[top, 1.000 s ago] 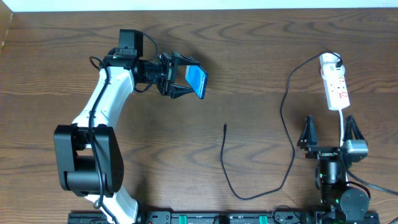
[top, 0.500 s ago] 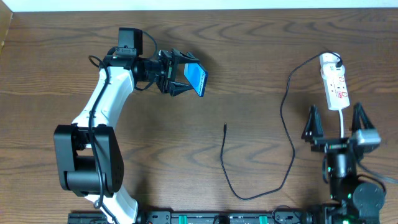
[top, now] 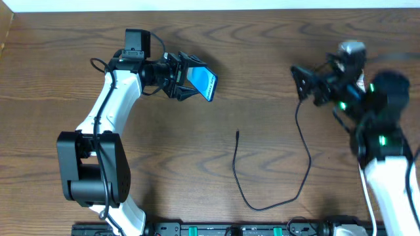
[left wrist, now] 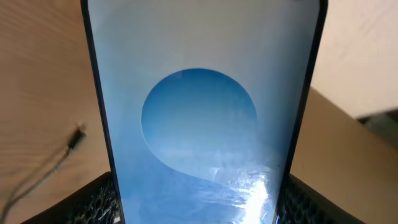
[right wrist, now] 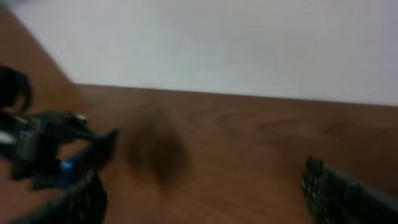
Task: Plug charger to phone and switch on socket
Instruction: 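Raise the right gripper and move it toward the held phone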
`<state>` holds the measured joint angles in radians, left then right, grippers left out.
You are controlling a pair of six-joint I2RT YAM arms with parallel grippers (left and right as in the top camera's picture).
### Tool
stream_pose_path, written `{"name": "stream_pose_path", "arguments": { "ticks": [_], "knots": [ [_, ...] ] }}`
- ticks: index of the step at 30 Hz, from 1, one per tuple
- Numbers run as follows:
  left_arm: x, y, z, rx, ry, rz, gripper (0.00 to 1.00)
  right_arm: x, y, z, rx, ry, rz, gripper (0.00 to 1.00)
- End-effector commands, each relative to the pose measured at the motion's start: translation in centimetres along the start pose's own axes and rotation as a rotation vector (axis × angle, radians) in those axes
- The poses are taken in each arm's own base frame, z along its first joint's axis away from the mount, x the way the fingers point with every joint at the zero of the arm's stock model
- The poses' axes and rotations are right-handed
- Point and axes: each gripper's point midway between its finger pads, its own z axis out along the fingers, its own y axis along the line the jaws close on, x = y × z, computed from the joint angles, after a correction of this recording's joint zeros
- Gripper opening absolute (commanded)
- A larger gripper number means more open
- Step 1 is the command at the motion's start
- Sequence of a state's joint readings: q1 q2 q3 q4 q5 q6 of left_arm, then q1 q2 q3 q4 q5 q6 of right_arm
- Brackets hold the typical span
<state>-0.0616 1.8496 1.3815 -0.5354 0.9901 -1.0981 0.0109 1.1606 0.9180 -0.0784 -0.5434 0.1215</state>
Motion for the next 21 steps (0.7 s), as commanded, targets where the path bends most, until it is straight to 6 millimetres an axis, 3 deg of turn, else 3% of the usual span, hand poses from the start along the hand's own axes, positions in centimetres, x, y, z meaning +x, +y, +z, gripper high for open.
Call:
{"name": "stream_pose_path", "arguments": {
  "ticks": [1,8,13,17,21],
  "knots": [
    [-1.0,-0.9,-0.9,-0.007,-0.099,0.013,0.07,0.6,3.5,2.1,-0.283,0.091,0.036,0.99],
    [-2.2,-0.4,-1.0,-0.033,-0.173,-0.034,0.07,4.0,1.6,5.9,-0.325,0.187,0.191,0.99],
    [-3.4,0.1,-1.3,-0.060,-0.246,-0.064,0.07,5.9,0.4,8.1,-0.299,0.251,0.469,0.99],
    [-4.1,0.5,-1.5,-0.070,-0.295,-0.133,0.07,7.8,0.9,9.4,-0.306,0.307,0.539,0.99],
    [-4.4,0.6,-1.6,-0.070,-0.315,-0.170,0.07,9.4,2.6,10.4,-0.336,0.357,0.542,0.99]
  ]
}}
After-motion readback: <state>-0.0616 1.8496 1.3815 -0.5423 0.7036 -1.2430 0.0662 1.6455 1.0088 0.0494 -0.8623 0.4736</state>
